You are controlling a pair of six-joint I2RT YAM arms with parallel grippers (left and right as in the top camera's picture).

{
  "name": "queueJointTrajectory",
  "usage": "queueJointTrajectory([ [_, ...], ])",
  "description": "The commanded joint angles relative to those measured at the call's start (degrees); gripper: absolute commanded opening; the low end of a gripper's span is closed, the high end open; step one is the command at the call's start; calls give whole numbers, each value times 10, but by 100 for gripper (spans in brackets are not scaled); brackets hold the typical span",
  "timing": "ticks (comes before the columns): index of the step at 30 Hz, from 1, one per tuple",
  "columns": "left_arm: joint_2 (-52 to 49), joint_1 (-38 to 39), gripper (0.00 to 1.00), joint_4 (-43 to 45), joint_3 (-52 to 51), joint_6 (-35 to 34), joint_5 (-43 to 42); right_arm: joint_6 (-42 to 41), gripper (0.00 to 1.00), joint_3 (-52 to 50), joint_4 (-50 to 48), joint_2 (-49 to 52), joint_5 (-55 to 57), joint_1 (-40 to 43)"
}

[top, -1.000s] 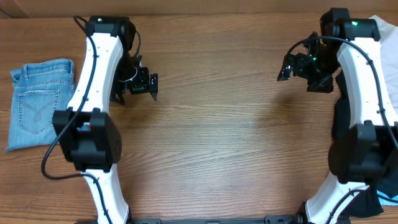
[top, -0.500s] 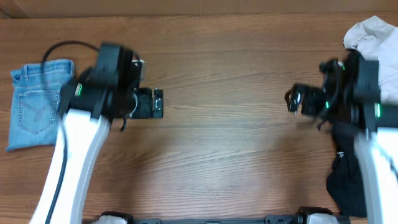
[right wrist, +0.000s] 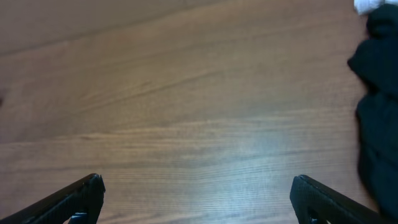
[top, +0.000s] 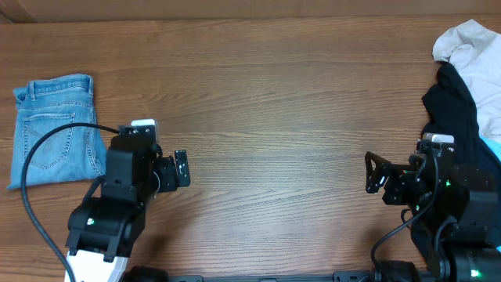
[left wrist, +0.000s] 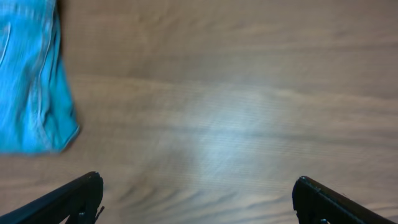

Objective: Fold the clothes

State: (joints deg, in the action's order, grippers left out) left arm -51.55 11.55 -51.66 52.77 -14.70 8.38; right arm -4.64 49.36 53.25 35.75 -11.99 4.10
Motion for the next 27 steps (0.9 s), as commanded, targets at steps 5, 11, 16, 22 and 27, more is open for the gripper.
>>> queueJointTrajectory([
  [5,-37,1,100,-17,-8,-5,32,1,100,-7,20,0,4,0],
  [11,-73,1,100,-17,-8,-5,31,1,100,-7,28,0,4,-18],
  [16,-106,1,100,-17,-8,-5,31,1,100,-7,32,-3,4,-18],
  [22,-143,1,100,-17,-8,-5,31,11,100,-17,31,-50,17,-29],
  [27,-170,1,100,-17,-8,-5,31,36,100,-93,-60,-125,16,-45],
])
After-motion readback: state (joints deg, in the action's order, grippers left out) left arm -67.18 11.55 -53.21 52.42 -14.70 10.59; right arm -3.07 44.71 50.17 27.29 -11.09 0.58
